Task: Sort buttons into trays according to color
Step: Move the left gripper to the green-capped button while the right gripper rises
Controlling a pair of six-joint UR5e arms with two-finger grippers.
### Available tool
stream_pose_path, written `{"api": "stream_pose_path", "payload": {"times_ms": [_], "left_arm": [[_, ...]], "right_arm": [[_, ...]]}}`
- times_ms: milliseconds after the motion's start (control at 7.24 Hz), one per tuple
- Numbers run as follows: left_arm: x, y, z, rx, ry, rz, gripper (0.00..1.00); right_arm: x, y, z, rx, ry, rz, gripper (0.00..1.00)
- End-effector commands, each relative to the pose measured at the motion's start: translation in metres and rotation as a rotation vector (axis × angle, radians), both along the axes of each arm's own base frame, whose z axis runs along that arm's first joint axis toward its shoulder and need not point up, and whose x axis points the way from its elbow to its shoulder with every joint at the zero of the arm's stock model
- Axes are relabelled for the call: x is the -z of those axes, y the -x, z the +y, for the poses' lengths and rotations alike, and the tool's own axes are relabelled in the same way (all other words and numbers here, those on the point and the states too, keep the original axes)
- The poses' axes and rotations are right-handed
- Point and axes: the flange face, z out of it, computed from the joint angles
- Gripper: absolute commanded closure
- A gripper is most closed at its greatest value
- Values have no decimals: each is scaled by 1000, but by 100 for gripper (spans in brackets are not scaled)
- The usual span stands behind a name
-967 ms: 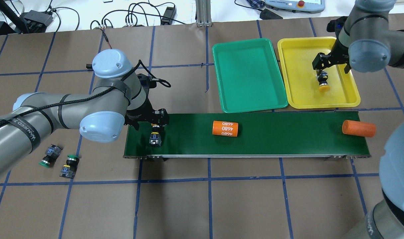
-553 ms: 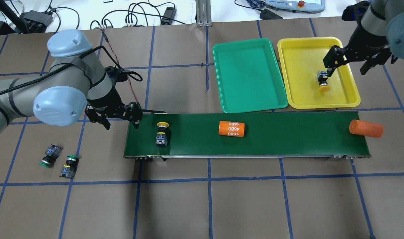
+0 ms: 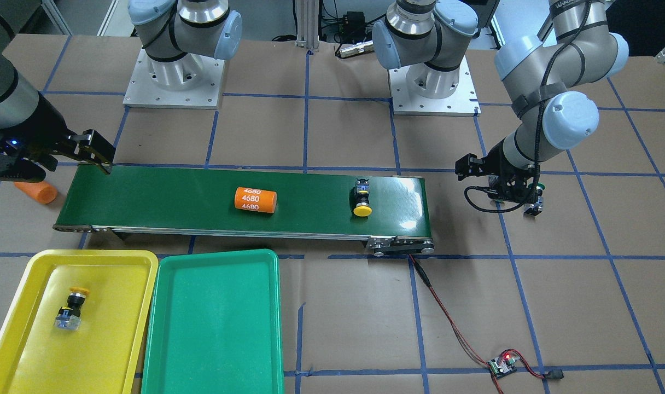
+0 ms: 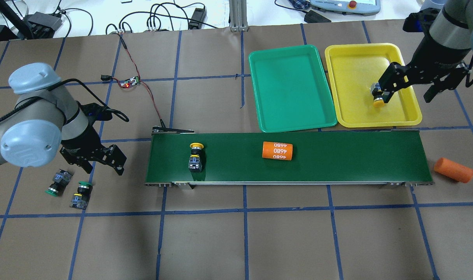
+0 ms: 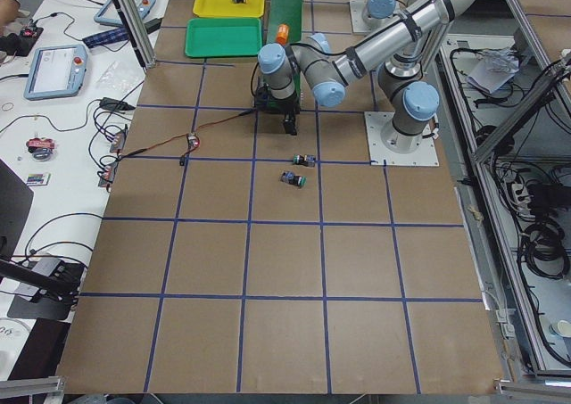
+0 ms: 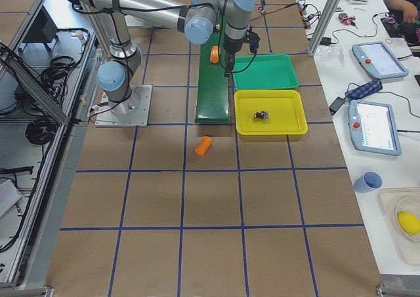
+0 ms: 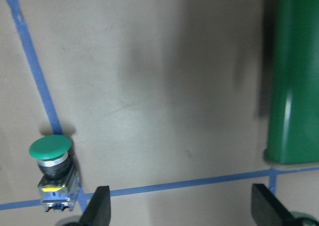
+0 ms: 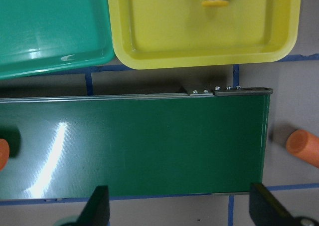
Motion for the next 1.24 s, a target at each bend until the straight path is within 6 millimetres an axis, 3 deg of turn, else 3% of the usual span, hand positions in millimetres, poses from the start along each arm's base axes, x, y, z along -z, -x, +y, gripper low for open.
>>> {"api": "stream_pose_path", "payload": {"times_ms": [0, 553, 829, 967, 1105], "left_arm": [[35, -33, 14, 44, 56, -26, 0], [37, -52, 24, 36, 35, -52, 0], [60, -67, 40, -29, -15, -29, 0], [67, -69, 43, -33, -25, -22, 10], [72, -69, 45, -34, -35, -14, 45]], "right_arm": [[4, -2, 3, -2, -10, -1, 0], [-1, -10, 0, -22, 11, 7, 0], [1, -8, -1, -21, 9, 11, 0], [0, -8, -3, -26, 12, 16, 0], [-2, -8, -7, -20, 45, 23, 0]]}}
